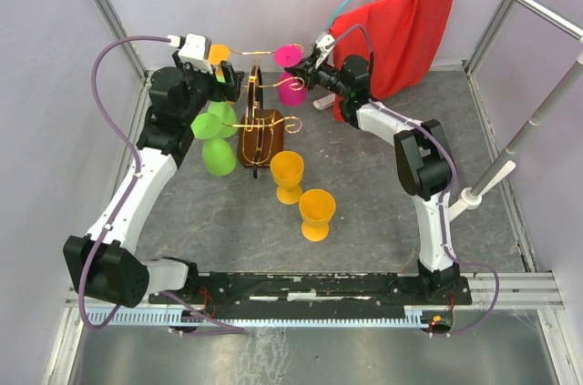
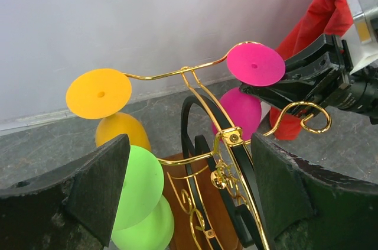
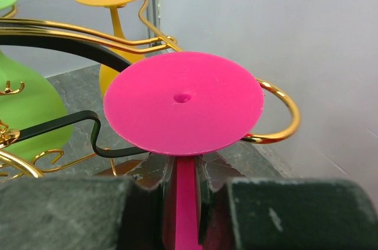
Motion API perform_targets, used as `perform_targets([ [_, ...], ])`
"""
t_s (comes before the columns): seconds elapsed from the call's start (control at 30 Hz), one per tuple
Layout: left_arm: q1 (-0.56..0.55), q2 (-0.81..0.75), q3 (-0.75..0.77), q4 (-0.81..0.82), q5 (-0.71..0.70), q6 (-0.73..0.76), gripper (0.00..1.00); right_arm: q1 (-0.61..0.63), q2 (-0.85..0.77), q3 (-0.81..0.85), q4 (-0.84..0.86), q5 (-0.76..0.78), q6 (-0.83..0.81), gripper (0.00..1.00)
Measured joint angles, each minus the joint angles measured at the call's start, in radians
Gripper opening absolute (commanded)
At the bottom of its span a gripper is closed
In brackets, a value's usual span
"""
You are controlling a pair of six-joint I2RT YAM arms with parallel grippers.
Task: Place the wine glass upside down on the wine glass rack
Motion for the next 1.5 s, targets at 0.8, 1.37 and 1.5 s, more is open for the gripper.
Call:
perform_targets([
  [0.8, 0.013, 0.000, 0.002, -0.005, 0.001, 0.001, 0.89, 0.024, 0.073, 0.087, -0.016, 0.159, -0.016, 0.01],
  [1.37, 0.019, 0.005, 0.002, -0.006, 0.002, 0.001, 0.89, 0.025, 0.083, 0.077, 0.000, 0.320, -0.028, 0.01],
  [1.5, 0.020, 0.005, 0.002, -0.006, 0.002, 0.001, 0.89, 0.024, 0.064, 0.016, 0.058, 0.332, -0.027, 0.01],
])
